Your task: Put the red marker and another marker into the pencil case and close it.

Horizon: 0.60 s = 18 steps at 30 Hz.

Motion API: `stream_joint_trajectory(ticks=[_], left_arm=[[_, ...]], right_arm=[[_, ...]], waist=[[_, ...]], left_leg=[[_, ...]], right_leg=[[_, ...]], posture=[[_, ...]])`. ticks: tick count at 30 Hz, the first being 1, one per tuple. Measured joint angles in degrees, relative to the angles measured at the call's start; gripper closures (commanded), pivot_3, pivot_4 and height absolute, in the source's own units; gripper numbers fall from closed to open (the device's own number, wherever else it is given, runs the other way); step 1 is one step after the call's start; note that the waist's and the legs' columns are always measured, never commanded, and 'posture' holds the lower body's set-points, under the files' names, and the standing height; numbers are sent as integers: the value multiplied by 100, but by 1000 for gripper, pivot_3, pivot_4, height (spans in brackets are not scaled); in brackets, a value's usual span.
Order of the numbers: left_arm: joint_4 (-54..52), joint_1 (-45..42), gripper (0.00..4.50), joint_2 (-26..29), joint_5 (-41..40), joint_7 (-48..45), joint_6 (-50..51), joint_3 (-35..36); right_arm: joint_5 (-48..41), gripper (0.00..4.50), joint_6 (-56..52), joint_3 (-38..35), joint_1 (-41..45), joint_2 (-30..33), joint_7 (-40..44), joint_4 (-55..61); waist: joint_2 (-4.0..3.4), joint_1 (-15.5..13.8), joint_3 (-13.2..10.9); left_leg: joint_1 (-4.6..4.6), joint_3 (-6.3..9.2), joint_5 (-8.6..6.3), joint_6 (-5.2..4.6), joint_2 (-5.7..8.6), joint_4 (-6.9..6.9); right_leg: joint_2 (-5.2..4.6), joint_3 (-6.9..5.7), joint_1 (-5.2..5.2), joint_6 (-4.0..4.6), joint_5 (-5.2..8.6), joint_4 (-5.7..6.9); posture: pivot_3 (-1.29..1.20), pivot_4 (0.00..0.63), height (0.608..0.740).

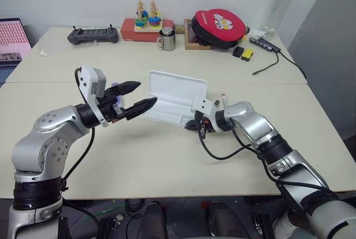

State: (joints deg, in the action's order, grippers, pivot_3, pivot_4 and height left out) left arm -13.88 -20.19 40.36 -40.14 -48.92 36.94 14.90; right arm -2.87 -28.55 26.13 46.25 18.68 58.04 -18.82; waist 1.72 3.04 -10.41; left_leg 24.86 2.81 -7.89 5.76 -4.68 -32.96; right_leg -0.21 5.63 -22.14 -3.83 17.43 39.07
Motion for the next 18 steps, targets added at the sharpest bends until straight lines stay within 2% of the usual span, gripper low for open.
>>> stream_joint_trajectory(ticks=[6, 14, 18], left_arm=[[2, -4, 0, 95, -3, -45, 8, 1], [188, 267, 0, 1048, 5, -888, -33, 182], [227, 229, 0, 1099, -2, -964, -41, 218]], right_arm=[[175, 4420, 170, 50, 15, 10, 84, 1], [231, 4420, 455, 265, -308, 473, 664, 730], [268, 4420, 466, 353, -441, 459, 779, 988]], waist=[[0, 2, 0], [-2, 7, -1], [-2, 11, -1]], left_leg=[[0, 0, 0, 0, 0, 0], [3, -1, -1, 1, -1, 11], [3, -1, -1, 1, -2, 11]], right_leg=[[0, 0, 0, 0, 0, -1], [-1, -3, -10, 11, 11, -3], [0, -5, -9, 11, 13, 0]], posture=[[0, 150, 740], [0, 150, 740], [0, 150, 740]])
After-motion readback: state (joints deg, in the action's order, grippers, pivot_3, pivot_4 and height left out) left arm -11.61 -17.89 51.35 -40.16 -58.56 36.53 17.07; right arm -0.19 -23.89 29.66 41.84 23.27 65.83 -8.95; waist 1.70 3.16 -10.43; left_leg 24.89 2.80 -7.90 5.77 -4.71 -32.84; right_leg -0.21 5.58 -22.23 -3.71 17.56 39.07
